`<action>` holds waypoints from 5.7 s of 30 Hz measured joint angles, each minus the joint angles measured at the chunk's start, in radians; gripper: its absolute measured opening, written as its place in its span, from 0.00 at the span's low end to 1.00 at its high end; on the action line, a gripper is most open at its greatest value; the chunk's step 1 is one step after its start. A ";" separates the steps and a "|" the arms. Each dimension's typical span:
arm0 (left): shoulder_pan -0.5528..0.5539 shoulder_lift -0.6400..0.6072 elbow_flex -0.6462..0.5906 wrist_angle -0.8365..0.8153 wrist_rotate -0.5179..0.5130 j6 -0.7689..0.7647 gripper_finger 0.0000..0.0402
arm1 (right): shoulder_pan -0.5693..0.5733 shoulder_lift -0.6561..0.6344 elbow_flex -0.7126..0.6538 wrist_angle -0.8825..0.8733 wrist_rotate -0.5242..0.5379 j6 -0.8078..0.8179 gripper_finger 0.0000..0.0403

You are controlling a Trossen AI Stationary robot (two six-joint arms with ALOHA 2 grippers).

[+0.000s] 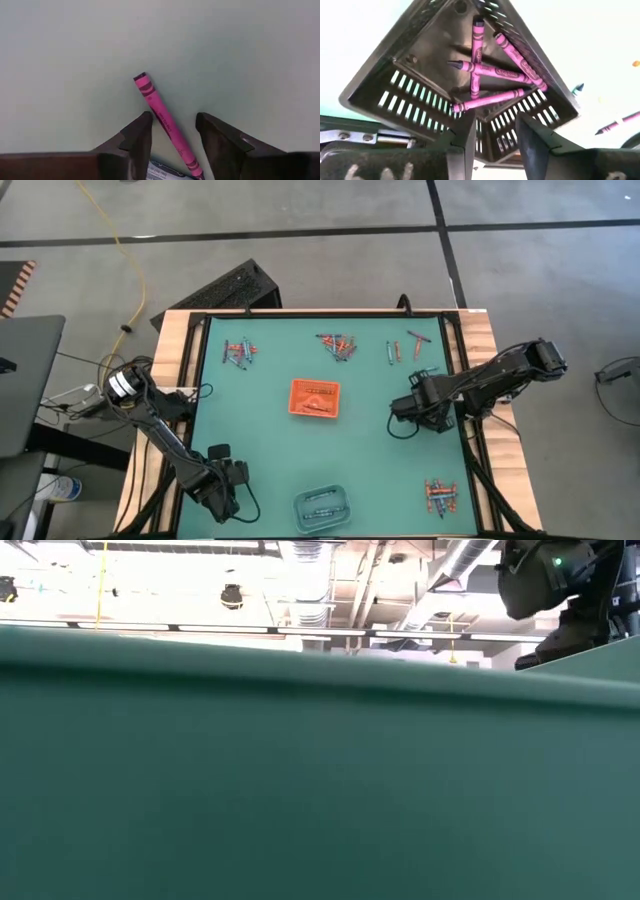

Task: Sort crayons
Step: Put the purple crayon into the black bin

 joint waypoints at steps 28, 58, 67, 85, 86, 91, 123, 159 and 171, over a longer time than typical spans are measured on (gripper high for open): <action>0.082 -0.020 -0.003 0.201 -0.060 0.210 0.00 | 0.019 0.000 0.251 -0.050 0.029 0.063 0.33; 0.101 -0.021 0.322 0.155 -0.536 0.782 0.00 | 0.283 0.002 0.308 0.847 0.028 0.056 0.33; 0.146 -0.074 0.346 0.443 -0.553 1.134 0.00 | 0.388 0.003 0.306 0.914 0.087 0.086 0.33; 0.297 -0.080 0.345 0.701 -0.250 1.372 0.00 | 0.441 0.004 0.067 1.400 0.167 0.012 0.33; 0.306 -0.080 0.345 0.714 -0.235 1.382 0.00 | 0.441 0.004 0.055 1.429 0.168 -0.003 0.33; 0.345 -0.080 0.344 0.768 -0.136 1.422 0.00 | 0.441 0.004 0.001 1.604 0.185 -0.088 0.33; 0.402 -0.080 0.343 0.860 -0.063 1.566 0.00 | 0.392 0.217 0.051 2.047 0.163 -0.397 0.33; 0.405 -0.080 0.343 0.691 -0.155 1.431 0.28 | 0.414 0.277 0.139 1.806 0.363 -0.441 0.01; 0.308 -0.080 0.343 0.171 -0.195 1.038 0.45 | 0.375 -0.022 0.138 0.645 0.369 0.002 0.00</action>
